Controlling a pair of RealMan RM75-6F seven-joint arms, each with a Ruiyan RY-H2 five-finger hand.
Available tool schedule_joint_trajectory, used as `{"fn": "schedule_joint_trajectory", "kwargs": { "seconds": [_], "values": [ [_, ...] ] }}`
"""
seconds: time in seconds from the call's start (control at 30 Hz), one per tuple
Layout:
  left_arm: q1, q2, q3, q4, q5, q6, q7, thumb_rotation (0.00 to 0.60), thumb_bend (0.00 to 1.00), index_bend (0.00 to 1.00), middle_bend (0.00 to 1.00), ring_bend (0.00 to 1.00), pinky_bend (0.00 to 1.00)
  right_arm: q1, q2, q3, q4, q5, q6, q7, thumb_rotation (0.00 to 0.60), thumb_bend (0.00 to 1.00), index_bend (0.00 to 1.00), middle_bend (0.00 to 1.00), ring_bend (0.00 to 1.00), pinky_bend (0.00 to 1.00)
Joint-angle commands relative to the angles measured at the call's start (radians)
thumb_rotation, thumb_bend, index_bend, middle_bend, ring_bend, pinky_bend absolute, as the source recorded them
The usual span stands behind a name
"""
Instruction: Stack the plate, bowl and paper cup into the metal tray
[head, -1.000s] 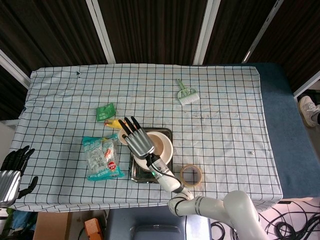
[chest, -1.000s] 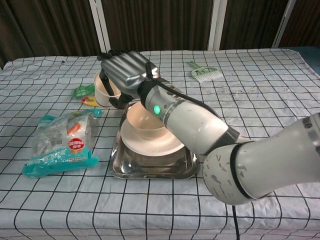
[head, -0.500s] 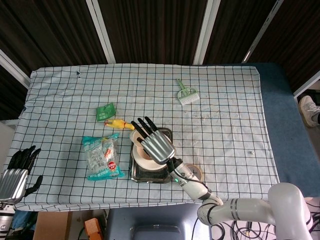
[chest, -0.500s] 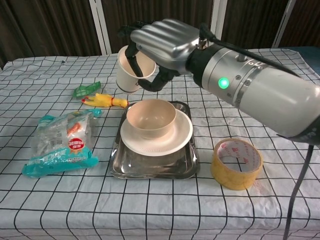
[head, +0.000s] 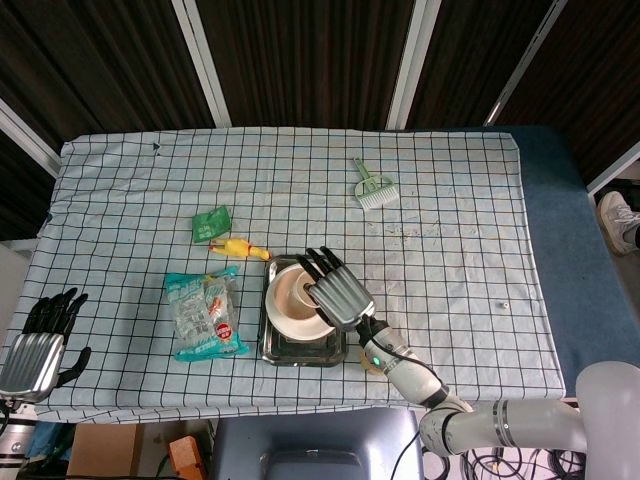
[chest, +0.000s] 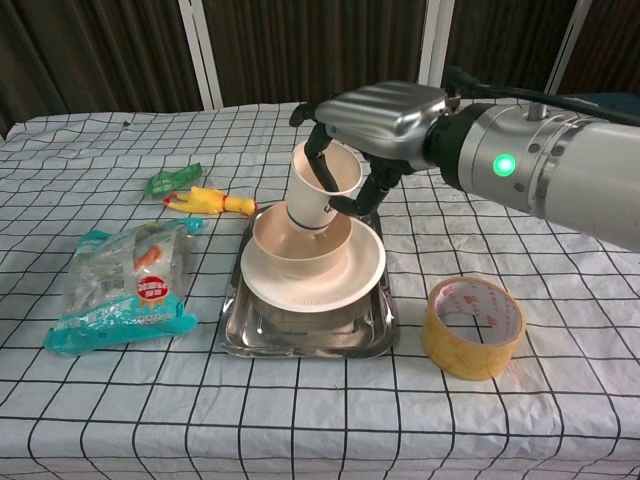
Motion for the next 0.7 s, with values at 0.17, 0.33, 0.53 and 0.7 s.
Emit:
{"fn": "schedule_joint_trajectory", "kwargs": {
  "seconds": [0.17,0.33,0.53,0.7],
  "values": [
    [-0.002,0.008,-0.002,0.002,-0.007,-0.005,-0.020,0.600,0.41,0.00,0.00,0.00,0.07,0.031,-0.048,-0.010,0.054,0.040,-0.010,-0.004,0.600,0.41,0.62,0.05,0.00,0.10],
    [-0.001,0.009,-0.003,0.003,-0.010,-0.002,-0.021,0.600,0.41,0.00,0.00,0.00,0.07,0.049,-0.088,-0.020,0.114,0.061,-0.028,0.013,0.600,0.41,0.62,0.05,0.00,0.10],
    [0.003,0.015,-0.003,0.001,-0.010,0.006,-0.031,0.600,0.41,0.00,0.00,0.00,0.07,0.063,-0.119,-0.027,0.158,0.059,-0.039,0.040,0.600,0.41,0.60,0.05,0.00,0.10],
    [0.004,0.016,-0.001,0.002,-0.006,0.009,-0.034,0.600,0.41,0.00,0.00,0.00,0.07,0.068,-0.125,-0.036,0.170,0.058,-0.037,0.043,0.600,0.41,0.54,0.05,0.00,0.10]
  ]
}}
